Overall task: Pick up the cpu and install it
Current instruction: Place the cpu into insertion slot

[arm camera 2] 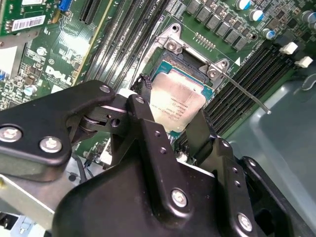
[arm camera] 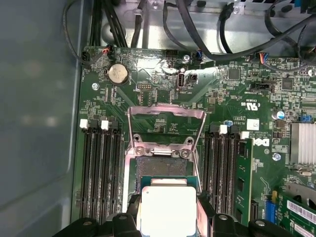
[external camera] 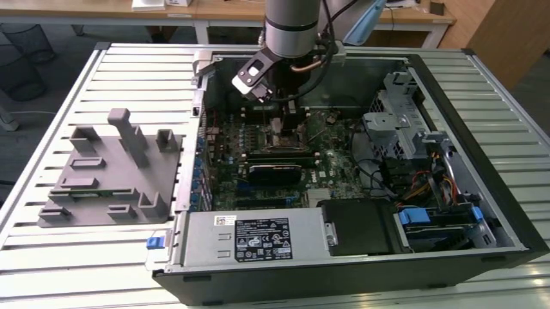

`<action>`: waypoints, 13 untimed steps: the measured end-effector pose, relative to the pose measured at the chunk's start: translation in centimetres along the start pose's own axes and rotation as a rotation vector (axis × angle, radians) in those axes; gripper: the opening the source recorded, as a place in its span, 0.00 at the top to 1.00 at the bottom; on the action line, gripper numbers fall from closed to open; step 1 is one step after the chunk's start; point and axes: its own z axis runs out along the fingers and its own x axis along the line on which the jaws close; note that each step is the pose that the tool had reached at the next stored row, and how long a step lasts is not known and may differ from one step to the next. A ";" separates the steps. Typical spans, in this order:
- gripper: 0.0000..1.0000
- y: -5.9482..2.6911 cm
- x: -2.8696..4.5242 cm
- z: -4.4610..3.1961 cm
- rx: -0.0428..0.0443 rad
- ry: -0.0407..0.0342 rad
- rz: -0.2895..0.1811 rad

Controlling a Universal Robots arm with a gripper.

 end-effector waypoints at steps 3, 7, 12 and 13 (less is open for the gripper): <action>0.47 0.01 0.00 0.27 0.0000 -0.0001 0.000; 0.47 0.02 0.00 0.48 0.0001 -0.0001 0.000; 0.47 0.06 0.00 0.83 0.0001 -0.0001 0.001; 0.47 0.08 0.00 0.95 0.0000 -0.0001 0.001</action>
